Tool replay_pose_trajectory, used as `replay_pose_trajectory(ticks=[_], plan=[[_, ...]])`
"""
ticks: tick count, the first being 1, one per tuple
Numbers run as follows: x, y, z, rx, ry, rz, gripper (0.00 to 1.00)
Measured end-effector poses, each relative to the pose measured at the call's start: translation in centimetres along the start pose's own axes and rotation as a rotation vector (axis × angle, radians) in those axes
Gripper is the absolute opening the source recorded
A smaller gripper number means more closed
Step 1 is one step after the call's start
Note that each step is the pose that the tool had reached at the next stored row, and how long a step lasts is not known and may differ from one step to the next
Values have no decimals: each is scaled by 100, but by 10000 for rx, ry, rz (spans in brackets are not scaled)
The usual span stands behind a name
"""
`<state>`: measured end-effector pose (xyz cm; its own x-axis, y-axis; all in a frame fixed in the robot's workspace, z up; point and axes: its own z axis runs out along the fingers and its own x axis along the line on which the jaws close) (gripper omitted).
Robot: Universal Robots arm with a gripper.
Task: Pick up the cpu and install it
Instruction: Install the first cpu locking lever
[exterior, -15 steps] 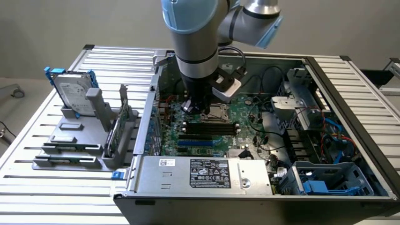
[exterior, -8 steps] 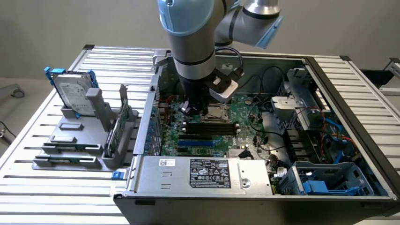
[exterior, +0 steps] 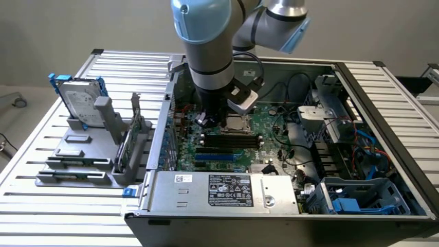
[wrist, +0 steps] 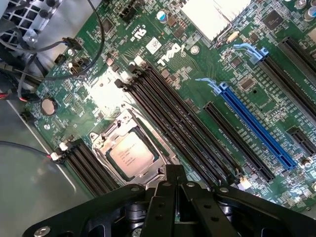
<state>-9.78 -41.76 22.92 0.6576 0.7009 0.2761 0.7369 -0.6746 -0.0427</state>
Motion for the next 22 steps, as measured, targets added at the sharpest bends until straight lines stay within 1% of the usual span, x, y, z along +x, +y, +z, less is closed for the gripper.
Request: replay_pose_trajectory(ticks=[7,11,22], plan=[[-13,-54,88,-1,0,3,11],[-17,-69,129,-5,-4,2,11],[-46,-86,190,-69,-74,-12,11]])
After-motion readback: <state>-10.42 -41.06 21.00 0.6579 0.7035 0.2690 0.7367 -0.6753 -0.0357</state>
